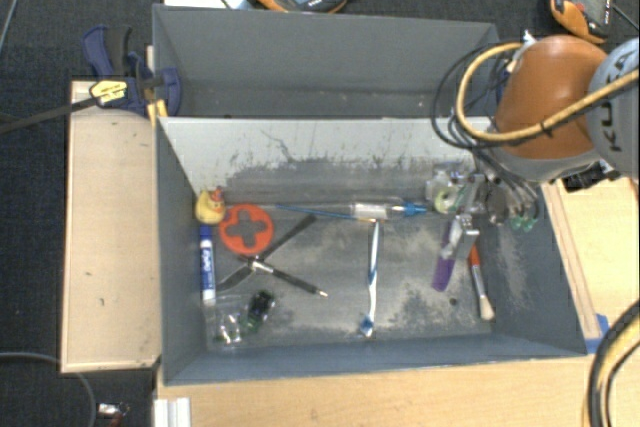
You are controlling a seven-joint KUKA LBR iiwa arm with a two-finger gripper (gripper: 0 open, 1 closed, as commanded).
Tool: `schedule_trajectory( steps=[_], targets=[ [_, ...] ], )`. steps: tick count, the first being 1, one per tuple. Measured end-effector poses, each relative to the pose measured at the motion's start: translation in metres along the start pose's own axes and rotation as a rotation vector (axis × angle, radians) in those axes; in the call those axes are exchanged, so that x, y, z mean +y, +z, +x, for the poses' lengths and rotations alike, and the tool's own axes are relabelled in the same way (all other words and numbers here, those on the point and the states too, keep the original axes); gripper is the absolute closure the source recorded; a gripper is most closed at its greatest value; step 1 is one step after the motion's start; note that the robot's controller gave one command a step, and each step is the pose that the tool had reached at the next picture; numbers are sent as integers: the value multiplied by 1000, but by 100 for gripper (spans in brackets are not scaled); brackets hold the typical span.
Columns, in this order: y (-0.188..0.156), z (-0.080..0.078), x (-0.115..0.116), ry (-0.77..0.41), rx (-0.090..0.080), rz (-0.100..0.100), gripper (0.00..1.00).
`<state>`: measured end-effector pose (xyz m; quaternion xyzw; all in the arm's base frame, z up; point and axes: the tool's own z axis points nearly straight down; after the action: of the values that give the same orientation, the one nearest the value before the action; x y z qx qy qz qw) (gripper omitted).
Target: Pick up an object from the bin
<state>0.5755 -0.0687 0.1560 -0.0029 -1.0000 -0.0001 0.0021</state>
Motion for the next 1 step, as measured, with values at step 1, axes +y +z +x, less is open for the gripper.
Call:
schedule_trajectory(
  steps=[1],
  targets=[
    [-4,-2,0,-3,-7,1,0]
  ],
)
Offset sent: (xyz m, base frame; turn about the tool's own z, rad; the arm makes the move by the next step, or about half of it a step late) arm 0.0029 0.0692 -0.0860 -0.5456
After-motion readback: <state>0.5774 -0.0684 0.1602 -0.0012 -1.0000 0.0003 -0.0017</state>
